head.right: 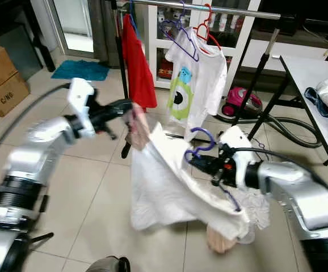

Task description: Hang hanger

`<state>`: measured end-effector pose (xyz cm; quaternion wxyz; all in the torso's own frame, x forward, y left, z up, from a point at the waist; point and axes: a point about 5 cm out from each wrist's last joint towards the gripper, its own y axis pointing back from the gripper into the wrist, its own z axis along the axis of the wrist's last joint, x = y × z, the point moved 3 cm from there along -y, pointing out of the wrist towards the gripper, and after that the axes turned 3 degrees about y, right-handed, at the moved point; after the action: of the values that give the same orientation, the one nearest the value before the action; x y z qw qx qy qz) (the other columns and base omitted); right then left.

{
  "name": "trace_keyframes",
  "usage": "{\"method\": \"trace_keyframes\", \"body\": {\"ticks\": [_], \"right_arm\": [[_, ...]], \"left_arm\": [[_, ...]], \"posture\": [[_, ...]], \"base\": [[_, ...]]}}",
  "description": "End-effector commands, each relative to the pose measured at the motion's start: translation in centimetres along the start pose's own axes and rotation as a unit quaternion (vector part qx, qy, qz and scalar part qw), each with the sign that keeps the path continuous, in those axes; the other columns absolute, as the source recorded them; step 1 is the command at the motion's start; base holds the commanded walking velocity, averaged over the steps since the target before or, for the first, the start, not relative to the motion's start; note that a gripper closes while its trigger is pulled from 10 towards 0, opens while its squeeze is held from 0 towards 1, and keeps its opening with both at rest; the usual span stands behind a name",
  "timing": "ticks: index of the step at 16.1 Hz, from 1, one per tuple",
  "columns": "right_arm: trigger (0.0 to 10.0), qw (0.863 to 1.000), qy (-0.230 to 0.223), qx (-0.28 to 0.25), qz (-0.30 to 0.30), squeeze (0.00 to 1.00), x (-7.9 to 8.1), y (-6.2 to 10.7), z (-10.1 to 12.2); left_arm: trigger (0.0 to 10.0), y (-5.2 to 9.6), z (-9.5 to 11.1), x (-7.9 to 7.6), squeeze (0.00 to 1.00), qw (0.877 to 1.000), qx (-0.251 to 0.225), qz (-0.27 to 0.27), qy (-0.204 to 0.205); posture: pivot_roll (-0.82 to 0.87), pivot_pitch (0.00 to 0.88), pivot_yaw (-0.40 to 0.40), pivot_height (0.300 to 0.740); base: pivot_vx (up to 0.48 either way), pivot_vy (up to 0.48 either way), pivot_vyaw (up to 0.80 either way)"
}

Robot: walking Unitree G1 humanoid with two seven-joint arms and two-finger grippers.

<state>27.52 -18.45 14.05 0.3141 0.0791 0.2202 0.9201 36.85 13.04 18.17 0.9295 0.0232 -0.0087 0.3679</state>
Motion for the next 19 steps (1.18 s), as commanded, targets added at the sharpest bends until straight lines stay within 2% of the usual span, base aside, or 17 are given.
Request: {"method": "trace_keyframes", "body": {"ticks": [1, 4, 6, 8, 10, 14, 15, 16, 17, 18, 19], "right_arm": [[10.0, 1.0, 0.01, -0.001, -0.008, 0.0, -0.2, 0.5, 0.3], [10.0, 1.0, 0.015, -0.007, -0.015, 0.0, -0.7, 1.2, 0.7], [10.0, 1.0, 0.022, -0.018, 0.003, 0.0, -0.2, 1.3, 1.2], [10.0, 0.999, 0.028, -0.014, 0.016, 0.0, 0.3, 1.3, 1.1], [10.0, 0.999, 0.03, -0.003, 0.01, 0.0, 0.2, 1.4, 0.7], [10.0, 1.0, 0.026, -0.011, 0.004, 0.0, 0.0, 1.5, 0.9], [10.0, 1.0, 0.027, -0.013, 0.005, 0.0, 0.0, 1.5, 1.1], [10.0, 0.999, 0.031, -0.013, 0.007, 0.0, 0.1, 1.3, 1.2], [10.0, 0.999, 0.034, -0.011, 0.006, 0.0, 0.1, 1.2, 1.2], [10.0, 0.999, 0.039, -0.007, 0.001, 0.0, 0.0, 0.9, 1.4], [10.0, 0.999, 0.042, -0.009, 0.003, 0.0, 0.1, 0.7, 1.7]], "left_arm": [[0.0, 0.6, 0.4, 0.5, 0.0, 1.0, 0.0, 0.005, -0.012], [0.0, 2.0, -0.6, 1.2, 0.0, 1.0, 0.023, 0.011, -0.012], [0.0, 2.9, -1.1, 3.1, 0.0, 0.997, 0.025, 0.076, -0.02], [0.0, 3.8, 0.2, 5.8, 0.0, 0.983, -0.024, 0.18, -0.021], [0.0, 4.8, 1.2, 7.5, 0.0, 0.971, -0.051, 0.234, -0.02], [0.0, 4.8, 0.2, 7.3, 0.0, 0.975, -0.028, 0.217, -0.021], [0.6, 4.6, -0.2, 7.0, 0.0, 0.977, -0.019, 0.211, -0.024], [10.0, 3.8, -0.2, 5.9, 0.0, 0.985, -0.023, 0.168, -0.017], [10.0, 3.3, -0.1, 5.1, 0.0, 0.99, -0.024, 0.135, -0.019], [10.0, 2.6, 0.1, 3.8, 1.0, 0.996, -0.024, 0.083, -0.014], [10.0, 2.0, 0.1, 2.7, 1.0, 0.999, -0.016, 0.042, -0.021]], "posture": [[-0.07, 0.0, 0.009, 0.74], [-0.07, 0.0, 0.008, 0.74], [-0.07, 0.0, 0.008, 0.74], [-0.07, 0.0, 0.009, 0.74], [-0.08, 0.0, 0.011, 0.74], [-0.08, 0.0, 0.011, 0.74], [-0.08, 0.0, 0.011, 0.74], [-0.08, 0.0, 0.013, 0.74], [-0.08, 0.0, 0.013, 0.74], [-0.07, 0.0, 0.008, 0.74], [-0.07, 0.0, 0.005, 0.74]], "base": [[0.0, 0.0, 0.0], [0.0, 0.0, 0.0], [0.0, 0.0, 0.0], [0.0, 0.0, 0.0], [0.0, 0.0, 0.0], [0.0, 0.0, 0.0], [0.0, 0.0, 0.0], [0.0, 0.0, 0.0], [0.0, 0.0, 0.0], [0.0, 0.0, 0.0], [0.0, 0.0, 0.0]]}}
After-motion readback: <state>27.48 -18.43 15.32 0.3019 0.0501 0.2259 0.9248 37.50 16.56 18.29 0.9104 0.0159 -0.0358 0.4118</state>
